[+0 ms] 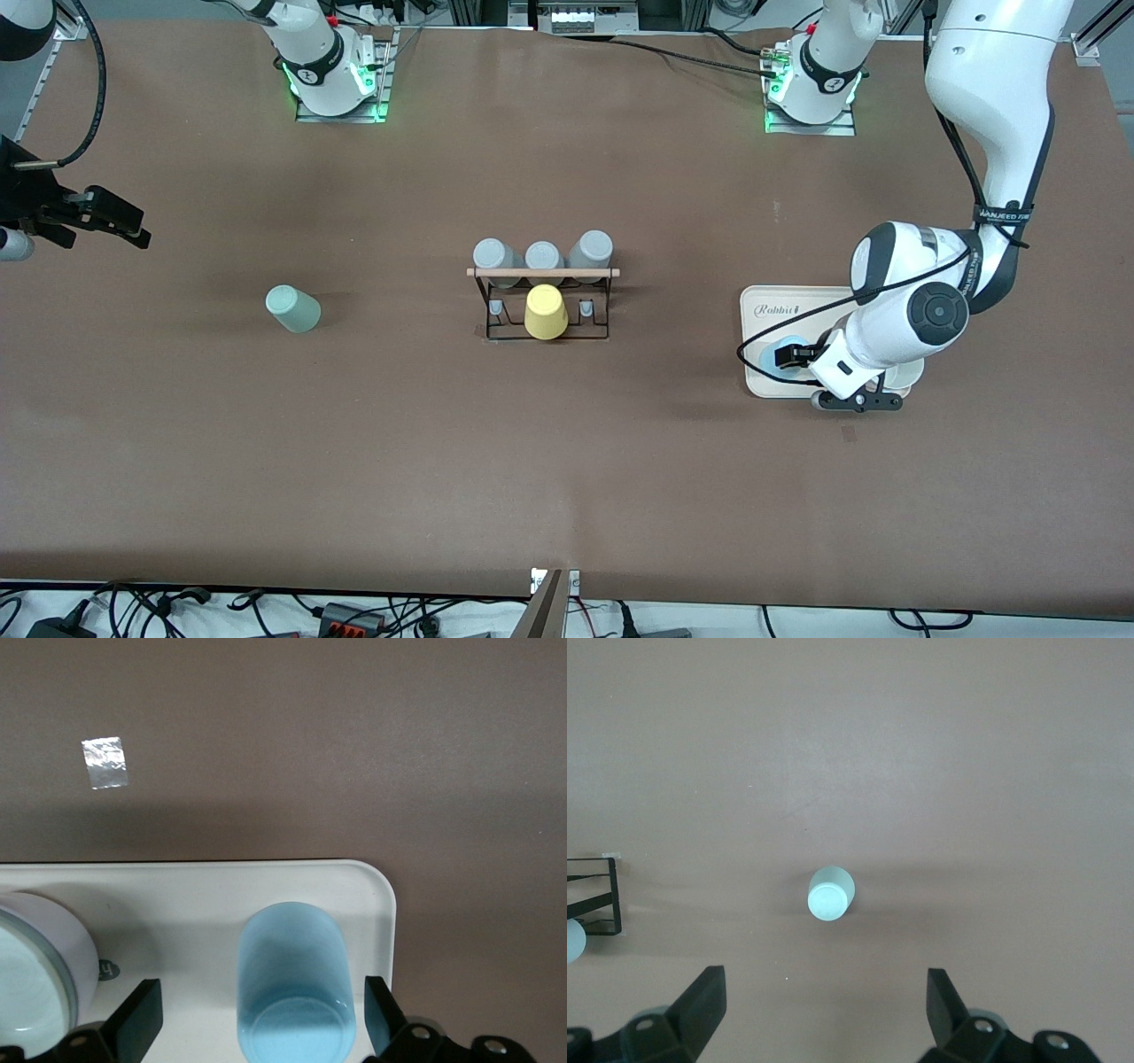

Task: Hang scattered cups on rack with three cups
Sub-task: 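Close the left gripper on the light blue cup and lift it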

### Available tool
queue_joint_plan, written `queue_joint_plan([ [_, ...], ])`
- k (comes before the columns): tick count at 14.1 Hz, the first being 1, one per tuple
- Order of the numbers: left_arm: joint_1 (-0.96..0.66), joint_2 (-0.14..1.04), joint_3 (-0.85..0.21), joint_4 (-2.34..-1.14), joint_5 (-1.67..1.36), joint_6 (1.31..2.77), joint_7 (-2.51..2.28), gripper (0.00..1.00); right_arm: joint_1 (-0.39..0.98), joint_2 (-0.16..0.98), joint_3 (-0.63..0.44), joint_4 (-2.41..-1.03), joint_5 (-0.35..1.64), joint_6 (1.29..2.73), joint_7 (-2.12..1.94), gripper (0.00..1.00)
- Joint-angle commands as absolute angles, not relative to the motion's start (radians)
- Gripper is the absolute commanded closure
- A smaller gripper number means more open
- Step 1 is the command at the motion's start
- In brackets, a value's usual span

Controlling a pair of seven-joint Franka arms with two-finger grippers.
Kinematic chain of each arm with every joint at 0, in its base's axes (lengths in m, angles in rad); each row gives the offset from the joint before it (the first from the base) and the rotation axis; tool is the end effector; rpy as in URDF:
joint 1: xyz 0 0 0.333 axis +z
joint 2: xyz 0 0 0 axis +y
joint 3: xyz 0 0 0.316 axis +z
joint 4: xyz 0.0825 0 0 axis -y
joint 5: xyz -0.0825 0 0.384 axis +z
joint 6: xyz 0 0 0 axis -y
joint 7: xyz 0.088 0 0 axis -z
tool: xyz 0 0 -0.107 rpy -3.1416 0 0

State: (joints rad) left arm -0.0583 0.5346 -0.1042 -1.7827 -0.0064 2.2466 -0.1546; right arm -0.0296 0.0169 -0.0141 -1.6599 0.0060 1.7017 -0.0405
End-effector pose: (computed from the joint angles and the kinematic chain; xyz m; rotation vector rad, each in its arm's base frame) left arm 0.6425 -0.1004 0.2514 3.0924 0.0138 -0.1181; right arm 0.5685 -0.0242 0.5842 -3.1367 0.0061 -0.0394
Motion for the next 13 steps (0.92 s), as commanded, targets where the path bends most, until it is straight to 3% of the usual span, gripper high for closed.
queue_joint_plan([
  [1,-0.072,0.548,-0.103,-1.778,-0.021,2.269,-0.152,0.00,-0.040,0.015,-0.008,-1.649,-0.005,1.687,-0.052,0.00],
  [12,-0.071,0.578,-0.103,-1.787,-0.021,2.270,-0.150,0.00,-0.034,0.008,-0.006,-1.651,-0.005,1.684,-0.054,0.00],
  [13,-0.071,0.578,-0.103,-1.789,-0.021,2.270,-0.150,0.04,-0.034,0.008,-0.006,-1.651,-0.006,1.683,-0.054,0.00],
])
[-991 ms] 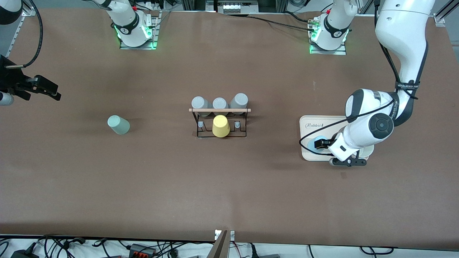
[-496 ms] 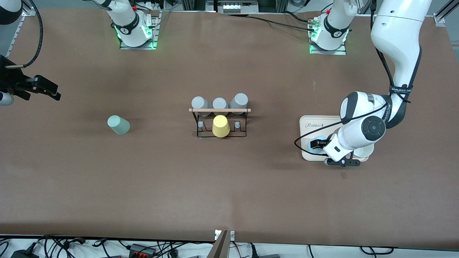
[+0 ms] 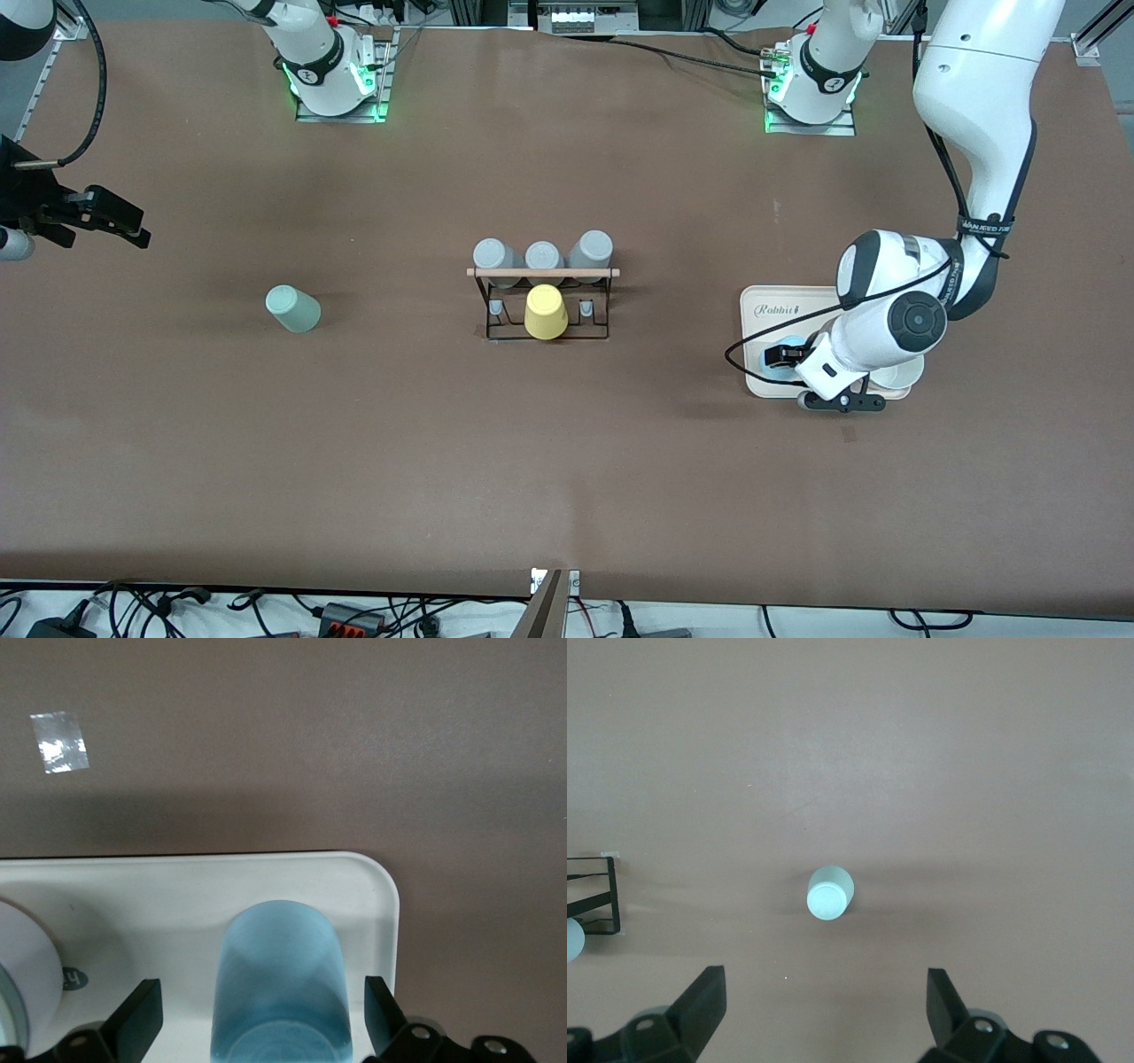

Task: Hang scattered cups on rack with three cups
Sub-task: 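Close the left gripper on the light blue cup and lift it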

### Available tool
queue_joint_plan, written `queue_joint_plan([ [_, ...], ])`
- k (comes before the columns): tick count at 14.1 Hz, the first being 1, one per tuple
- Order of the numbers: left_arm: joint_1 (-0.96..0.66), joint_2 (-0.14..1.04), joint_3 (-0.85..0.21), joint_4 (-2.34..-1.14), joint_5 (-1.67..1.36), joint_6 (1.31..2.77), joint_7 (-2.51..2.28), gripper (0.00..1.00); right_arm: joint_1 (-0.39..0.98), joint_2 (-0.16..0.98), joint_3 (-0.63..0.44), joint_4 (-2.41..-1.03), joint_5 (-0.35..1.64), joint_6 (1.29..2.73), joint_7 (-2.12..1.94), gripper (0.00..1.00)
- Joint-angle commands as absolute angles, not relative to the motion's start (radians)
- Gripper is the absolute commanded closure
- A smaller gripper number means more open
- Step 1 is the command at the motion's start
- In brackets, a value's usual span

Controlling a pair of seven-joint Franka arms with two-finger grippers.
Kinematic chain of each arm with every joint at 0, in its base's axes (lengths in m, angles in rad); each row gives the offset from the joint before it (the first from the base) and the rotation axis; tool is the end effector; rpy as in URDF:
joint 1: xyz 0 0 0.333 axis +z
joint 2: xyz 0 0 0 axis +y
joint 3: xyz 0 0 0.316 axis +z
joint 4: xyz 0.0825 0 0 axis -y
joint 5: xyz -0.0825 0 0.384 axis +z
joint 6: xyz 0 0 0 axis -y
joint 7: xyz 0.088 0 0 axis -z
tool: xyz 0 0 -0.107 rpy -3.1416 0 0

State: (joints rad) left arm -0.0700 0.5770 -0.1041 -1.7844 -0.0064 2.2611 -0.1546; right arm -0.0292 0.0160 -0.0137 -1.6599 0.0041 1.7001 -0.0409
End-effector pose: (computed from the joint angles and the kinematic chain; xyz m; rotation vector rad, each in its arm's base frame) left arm 0.6384 -0.1077 0.2244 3.0918 -0.0019 -0.1645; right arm 0.5681 -0.0239 0.5846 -3.1385 0.0039 -0.0382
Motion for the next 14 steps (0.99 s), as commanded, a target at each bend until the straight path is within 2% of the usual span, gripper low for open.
queue_joint_plan([
  [1,-0.072,0.575,-0.103,-1.792,-0.021,2.269,-0.150,0.13,-0.034,0.008,-0.006,-1.651,-0.006,1.684,-0.054,0.00],
  [3,-0.075,0.575,-0.103,-1.787,-0.021,2.261,-0.150,0.63,-0.034,0.008,-0.006,-1.651,-0.006,1.684,-0.054,0.00],
  [4,-0.078,0.575,-0.103,-1.783,-0.021,2.257,-0.152,0.83,-0.035,0.008,-0.006,-1.651,-0.006,1.683,-0.054,0.00],
  [5,-0.078,0.572,-0.103,-1.781,-0.021,2.256,-0.152,0.98,-0.035,0.008,-0.006,-1.651,-0.006,1.684,-0.054,0.00],
  [10,-0.081,0.531,-0.104,-1.757,-0.021,2.221,-0.155,1.00,-0.035,0.008,-0.006,-1.651,-0.006,1.683,-0.054,0.00],
  [14,-0.127,0.525,-0.162,-1.528,-0.050,1.959,-0.331,1.00,-0.035,0.008,-0.006,-1.651,-0.005,1.683,-0.054,0.00],
])
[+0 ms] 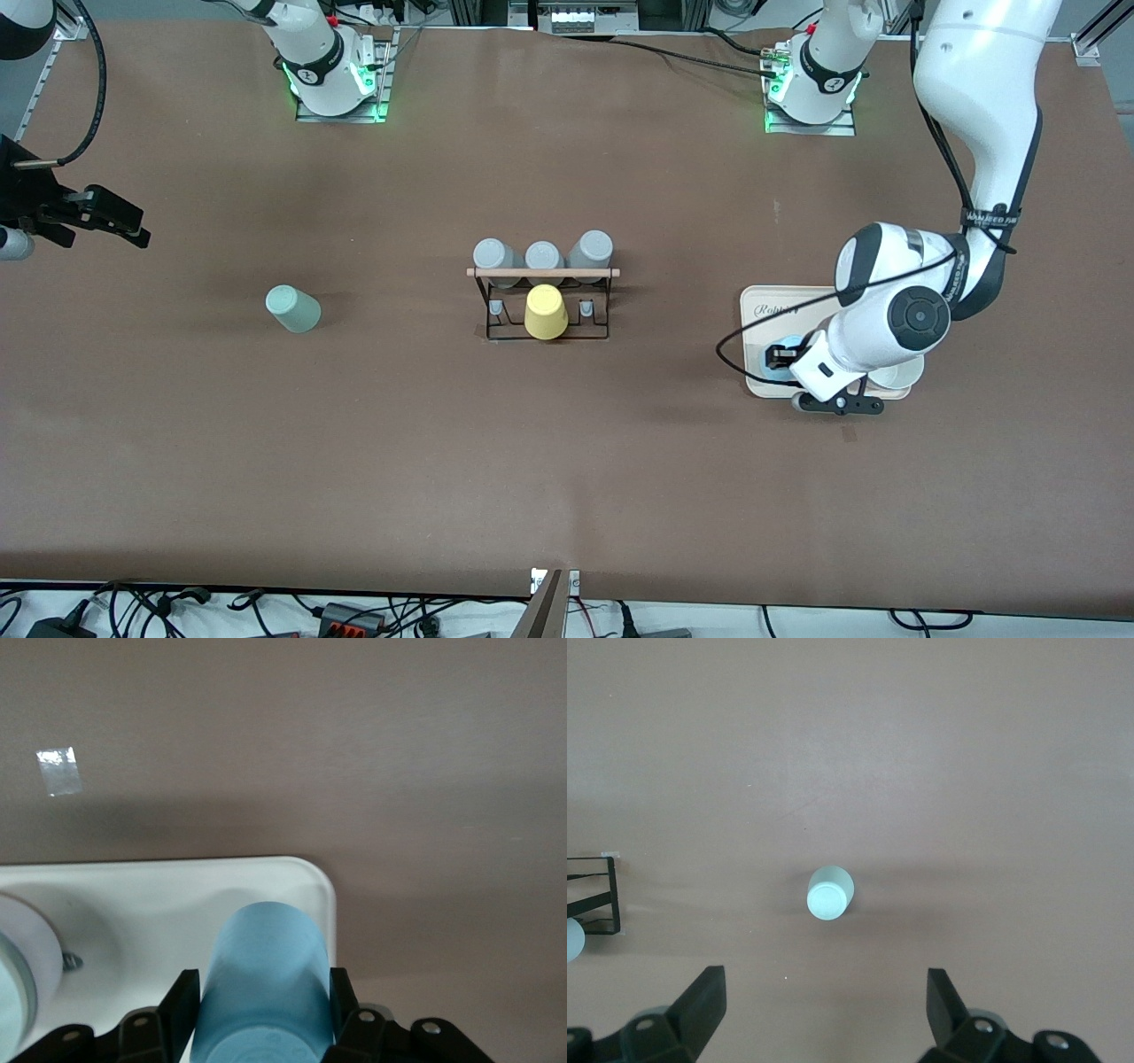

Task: Hang scattered cups on rack with three cups
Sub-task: 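Carry the light blue cup to the rack beside the yellow cup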

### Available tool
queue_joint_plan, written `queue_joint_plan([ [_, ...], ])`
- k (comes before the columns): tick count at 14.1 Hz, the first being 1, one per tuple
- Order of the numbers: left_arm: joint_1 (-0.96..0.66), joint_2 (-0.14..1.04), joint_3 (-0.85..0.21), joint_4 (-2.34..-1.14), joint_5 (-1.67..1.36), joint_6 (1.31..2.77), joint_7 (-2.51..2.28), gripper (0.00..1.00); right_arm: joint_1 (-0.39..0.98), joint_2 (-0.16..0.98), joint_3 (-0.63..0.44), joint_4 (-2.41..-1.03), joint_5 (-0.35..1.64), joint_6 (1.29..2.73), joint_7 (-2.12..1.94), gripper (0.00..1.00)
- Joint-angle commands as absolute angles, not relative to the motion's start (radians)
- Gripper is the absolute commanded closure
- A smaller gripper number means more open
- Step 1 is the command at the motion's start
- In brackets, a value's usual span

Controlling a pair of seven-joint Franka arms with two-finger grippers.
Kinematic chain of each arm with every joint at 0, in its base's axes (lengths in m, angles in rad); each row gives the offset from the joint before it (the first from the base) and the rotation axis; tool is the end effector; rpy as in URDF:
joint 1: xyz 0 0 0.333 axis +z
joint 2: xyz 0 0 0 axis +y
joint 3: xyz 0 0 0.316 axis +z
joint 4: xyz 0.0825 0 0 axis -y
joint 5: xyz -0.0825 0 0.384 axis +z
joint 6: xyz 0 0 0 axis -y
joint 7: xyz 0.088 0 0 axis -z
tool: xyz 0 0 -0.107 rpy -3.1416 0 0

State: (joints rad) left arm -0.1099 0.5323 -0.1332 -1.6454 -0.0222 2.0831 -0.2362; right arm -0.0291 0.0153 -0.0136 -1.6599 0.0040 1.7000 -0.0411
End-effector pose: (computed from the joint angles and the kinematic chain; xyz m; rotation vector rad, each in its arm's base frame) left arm 0.6539 -0.1530 0.3001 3.0738 0.0308 -0.1668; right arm 0.5680 -0.0238 0.5849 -3.1386 0.0032 -0.0391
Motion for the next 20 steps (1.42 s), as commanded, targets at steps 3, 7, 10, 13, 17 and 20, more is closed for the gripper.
queue_joint_plan([
  [3,-0.135,0.526,-0.221,-1.457,-0.194,1.921,-0.486,1.00,-0.035,0.008,-0.006,-1.651,-0.005,1.683,-0.054,0.00],
  [7,-0.296,0.537,-0.221,-1.410,-0.204,1.968,-0.797,1.00,-0.035,0.008,-0.006,-1.651,-0.005,1.684,-0.054,0.00],
  [10,-0.345,0.551,-0.227,-1.405,-0.206,1.991,-0.922,1.00,-0.035,0.009,-0.006,-1.651,-0.005,1.684,-0.054,0.00],
  [13,-0.377,0.554,-0.226,-1.405,-0.204,2.012,-0.959,1.00,-0.037,0.009,-0.006,-1.651,-0.005,1.686,-0.054,0.00],
  [17,-0.416,0.581,-0.222,-1.408,-0.196,2.098,-0.965,1.00,-0.037,0.009,-0.006,-1.651,-0.005,1.689,-0.054,0.00],
  [20,-0.433,0.598,-0.225,-1.410,-0.103,2.105,-0.974,1.00,-0.040,0.011,-0.006,-1.651,-0.005,1.689,-0.054,0.00],
])
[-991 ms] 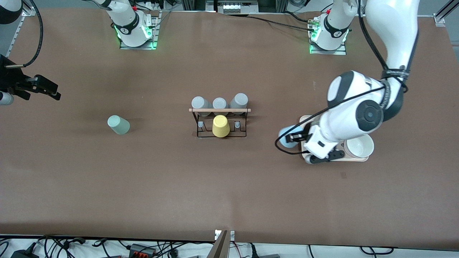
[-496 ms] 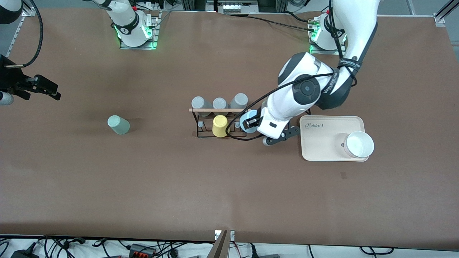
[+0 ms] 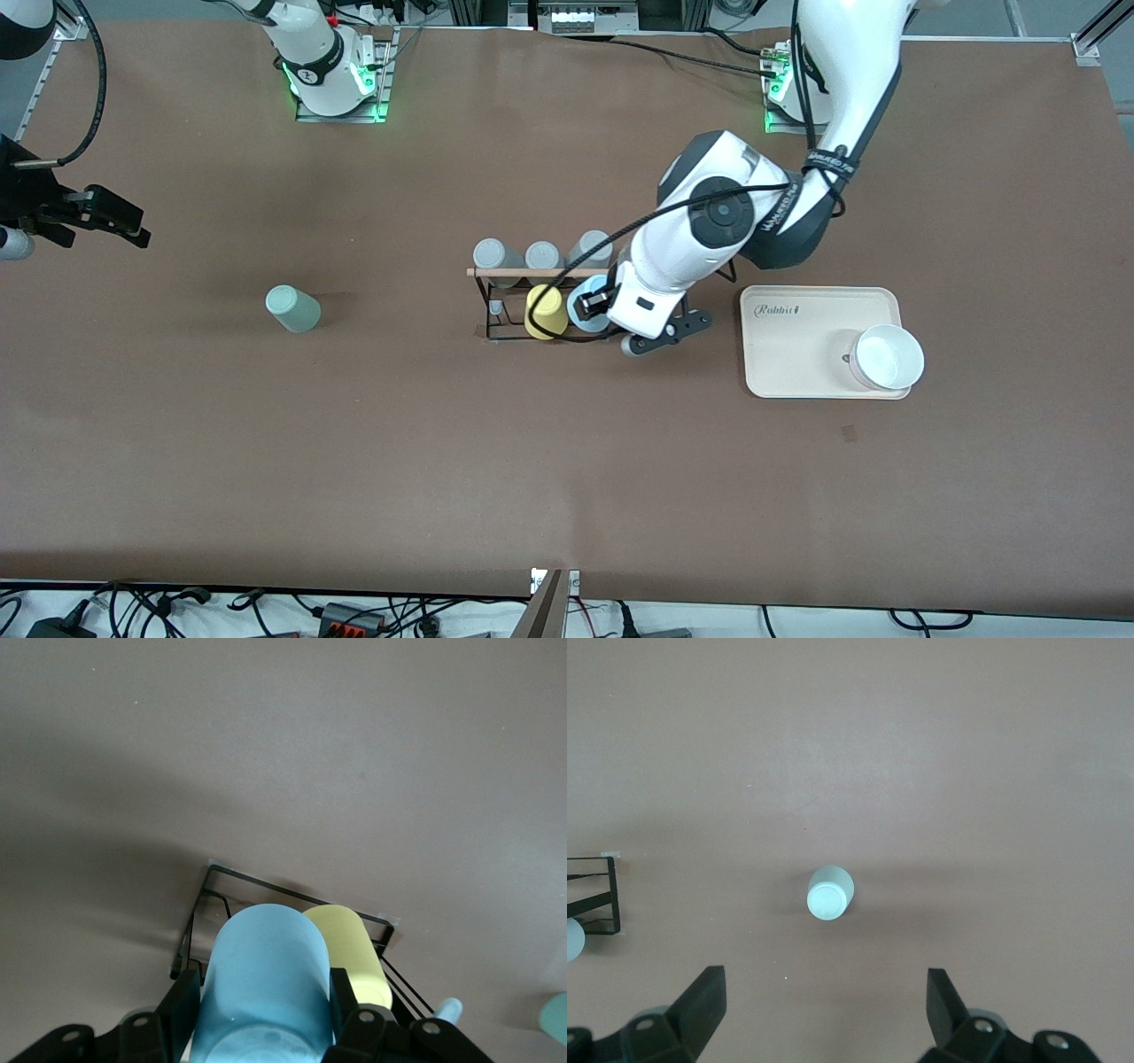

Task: Hang scattered cups on rack with three cups
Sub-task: 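Carry the light blue cup to the rack beside the yellow cup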

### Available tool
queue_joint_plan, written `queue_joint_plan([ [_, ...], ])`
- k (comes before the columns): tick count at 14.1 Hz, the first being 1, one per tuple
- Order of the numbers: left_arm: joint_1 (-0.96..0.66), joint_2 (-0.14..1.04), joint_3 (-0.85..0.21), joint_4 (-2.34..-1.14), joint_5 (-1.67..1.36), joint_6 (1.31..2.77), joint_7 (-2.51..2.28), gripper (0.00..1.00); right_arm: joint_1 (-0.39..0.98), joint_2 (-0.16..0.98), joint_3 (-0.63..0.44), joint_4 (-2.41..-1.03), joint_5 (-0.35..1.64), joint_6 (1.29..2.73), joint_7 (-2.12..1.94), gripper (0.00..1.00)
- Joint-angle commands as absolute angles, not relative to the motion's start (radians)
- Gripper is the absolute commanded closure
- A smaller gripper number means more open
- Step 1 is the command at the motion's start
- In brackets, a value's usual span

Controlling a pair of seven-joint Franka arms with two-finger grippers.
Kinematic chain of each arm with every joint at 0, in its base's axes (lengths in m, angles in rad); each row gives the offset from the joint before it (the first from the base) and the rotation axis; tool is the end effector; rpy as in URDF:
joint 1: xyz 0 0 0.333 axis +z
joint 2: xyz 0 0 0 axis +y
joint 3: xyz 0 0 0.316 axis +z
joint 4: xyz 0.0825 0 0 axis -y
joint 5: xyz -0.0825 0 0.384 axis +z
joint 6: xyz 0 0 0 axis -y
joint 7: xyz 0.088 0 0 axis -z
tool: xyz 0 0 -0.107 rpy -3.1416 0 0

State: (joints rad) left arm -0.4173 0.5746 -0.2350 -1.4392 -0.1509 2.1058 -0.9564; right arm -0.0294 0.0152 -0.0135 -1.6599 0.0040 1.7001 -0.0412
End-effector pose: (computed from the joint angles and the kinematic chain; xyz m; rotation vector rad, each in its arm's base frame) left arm 0.5872 -0.4175 0.3750 2.8196 0.5980 -0.1648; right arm 0.5679 -0.0239 0.5850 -3.1386 0.0034 -0.0395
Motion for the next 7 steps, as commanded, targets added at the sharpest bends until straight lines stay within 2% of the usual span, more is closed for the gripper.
queue_joint_plan([
  [1,-0.434,0.604,-0.225,-1.410,-0.101,2.106,-0.974,1.00,-0.040,0.011,-0.006,-1.651,-0.005,1.689,-0.054,0.00],
  [7,-0.476,0.647,-0.222,-1.425,-0.043,2.146,-0.974,1.00,-0.040,0.011,-0.006,-1.651,-0.005,1.687,-0.052,0.00],
])
